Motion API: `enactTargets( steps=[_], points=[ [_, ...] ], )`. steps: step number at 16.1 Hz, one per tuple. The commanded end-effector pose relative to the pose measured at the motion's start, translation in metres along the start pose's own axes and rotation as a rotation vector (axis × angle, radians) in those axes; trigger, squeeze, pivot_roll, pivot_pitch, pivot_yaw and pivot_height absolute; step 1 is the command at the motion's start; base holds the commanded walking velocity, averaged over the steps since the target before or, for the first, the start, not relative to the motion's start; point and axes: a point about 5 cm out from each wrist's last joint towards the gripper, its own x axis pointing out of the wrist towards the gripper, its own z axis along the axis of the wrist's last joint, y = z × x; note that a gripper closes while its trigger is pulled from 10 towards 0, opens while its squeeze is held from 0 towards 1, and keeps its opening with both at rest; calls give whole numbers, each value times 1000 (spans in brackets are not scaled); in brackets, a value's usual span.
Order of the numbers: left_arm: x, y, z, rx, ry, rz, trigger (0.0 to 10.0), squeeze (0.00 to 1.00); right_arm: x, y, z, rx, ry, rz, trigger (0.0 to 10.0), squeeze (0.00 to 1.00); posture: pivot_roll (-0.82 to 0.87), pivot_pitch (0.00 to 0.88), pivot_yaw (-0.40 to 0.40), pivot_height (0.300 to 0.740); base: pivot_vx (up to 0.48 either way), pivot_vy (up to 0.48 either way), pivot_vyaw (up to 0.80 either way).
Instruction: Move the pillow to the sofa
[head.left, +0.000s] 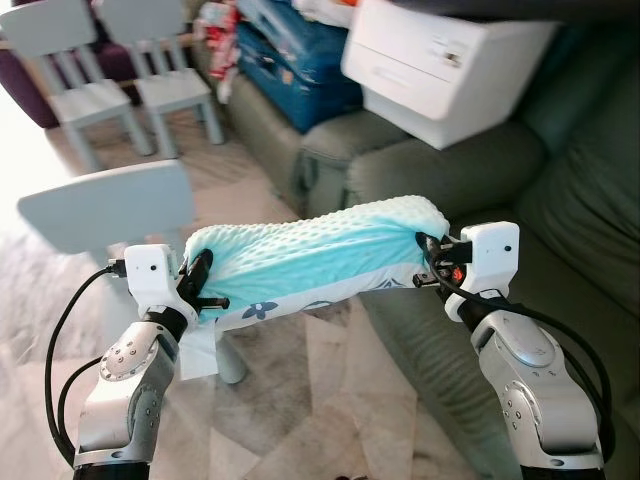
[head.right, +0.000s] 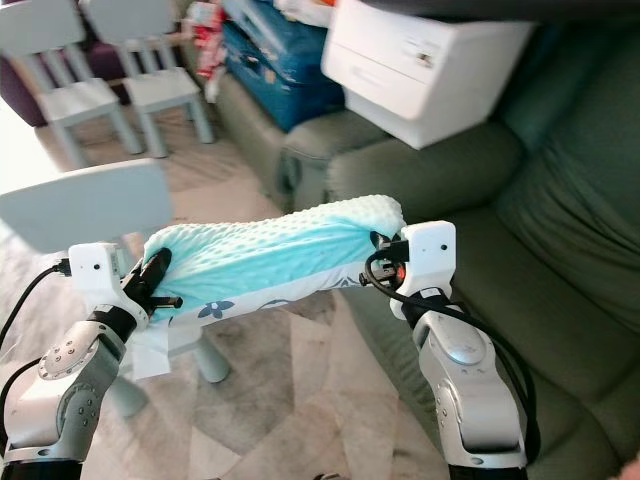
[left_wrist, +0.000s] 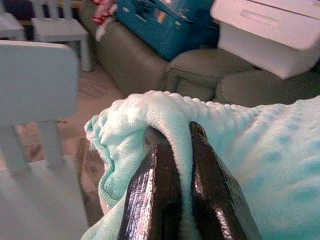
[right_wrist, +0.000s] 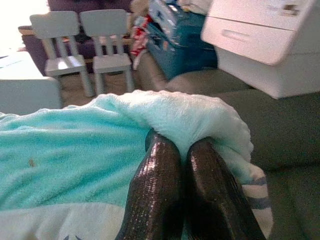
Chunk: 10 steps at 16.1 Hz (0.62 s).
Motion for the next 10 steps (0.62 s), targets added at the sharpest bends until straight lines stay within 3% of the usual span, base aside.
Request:
enactTargets(
  steps=[1, 3, 10],
  points=[
    [-2, 4, -3, -8, 5, 11, 10000, 0, -1, -3, 8, -11, -33, -10, 10000, 0, -154, 95, -6, 740, 251, 0, 0],
    [-3, 4, -3, -12, 8, 11, 10000, 0, -1, -3, 7, -11, -32, -10, 10000, 0, -155, 95, -6, 740, 264, 0, 0],
    [-2, 3, -7, -50, 26, 39, 10000, 0, -2, -4, 6, -12, -16, -13, 10000, 0, -158, 96, -8, 740, 0, 0, 0]
  ],
)
